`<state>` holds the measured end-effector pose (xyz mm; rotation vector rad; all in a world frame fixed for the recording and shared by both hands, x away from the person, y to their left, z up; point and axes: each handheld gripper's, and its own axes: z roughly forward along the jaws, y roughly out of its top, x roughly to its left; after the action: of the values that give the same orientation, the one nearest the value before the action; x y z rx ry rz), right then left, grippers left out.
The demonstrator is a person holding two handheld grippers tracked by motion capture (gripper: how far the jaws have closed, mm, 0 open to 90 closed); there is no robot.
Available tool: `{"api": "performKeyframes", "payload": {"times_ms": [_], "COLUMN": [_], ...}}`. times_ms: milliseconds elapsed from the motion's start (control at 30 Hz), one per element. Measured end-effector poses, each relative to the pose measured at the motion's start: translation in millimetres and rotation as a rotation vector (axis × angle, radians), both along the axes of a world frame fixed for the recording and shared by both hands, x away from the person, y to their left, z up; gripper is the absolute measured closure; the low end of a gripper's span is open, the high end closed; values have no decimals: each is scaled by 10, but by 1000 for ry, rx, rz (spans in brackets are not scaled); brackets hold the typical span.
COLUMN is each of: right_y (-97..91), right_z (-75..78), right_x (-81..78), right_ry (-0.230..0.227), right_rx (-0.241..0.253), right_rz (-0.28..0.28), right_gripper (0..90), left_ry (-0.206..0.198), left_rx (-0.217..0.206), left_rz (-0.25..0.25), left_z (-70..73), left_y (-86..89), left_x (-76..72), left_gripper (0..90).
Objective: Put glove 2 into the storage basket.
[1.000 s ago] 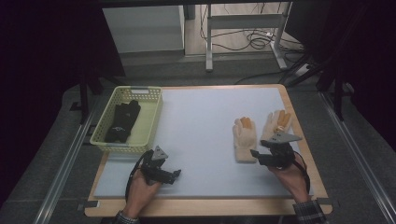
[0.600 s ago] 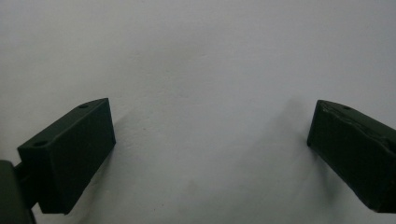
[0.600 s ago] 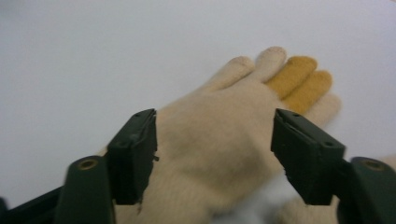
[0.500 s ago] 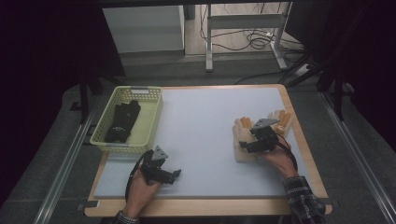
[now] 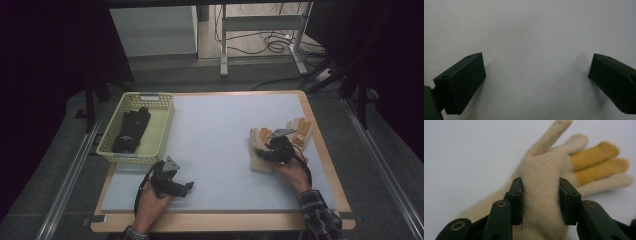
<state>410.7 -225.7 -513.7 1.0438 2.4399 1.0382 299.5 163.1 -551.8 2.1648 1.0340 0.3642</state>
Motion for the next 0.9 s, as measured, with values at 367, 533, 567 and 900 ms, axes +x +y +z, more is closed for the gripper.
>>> {"api": "performKeyframes", "payload": {"times_ms": [367, 533, 567, 900], "right_y": [501, 849, 904, 792], "right_z": [423, 269, 208, 71], "right_x": [-480, -594, -607, -693], "right_ry": [-38, -27, -23, -21], "right_rx": [100, 92, 83, 76], "right_rz": [84, 93, 87, 115], "right_gripper": [573, 549, 527, 289], "left_ry": [-2, 0, 0, -1], "left_rx": [-1, 1, 1, 1], "left_rz": [0, -1, -1, -1], "left_z": [0, 0, 0, 1], "left_y": [0, 1, 1, 1], "left_x": [0, -1, -1, -1], "left_gripper": [11, 11, 11, 12]}}
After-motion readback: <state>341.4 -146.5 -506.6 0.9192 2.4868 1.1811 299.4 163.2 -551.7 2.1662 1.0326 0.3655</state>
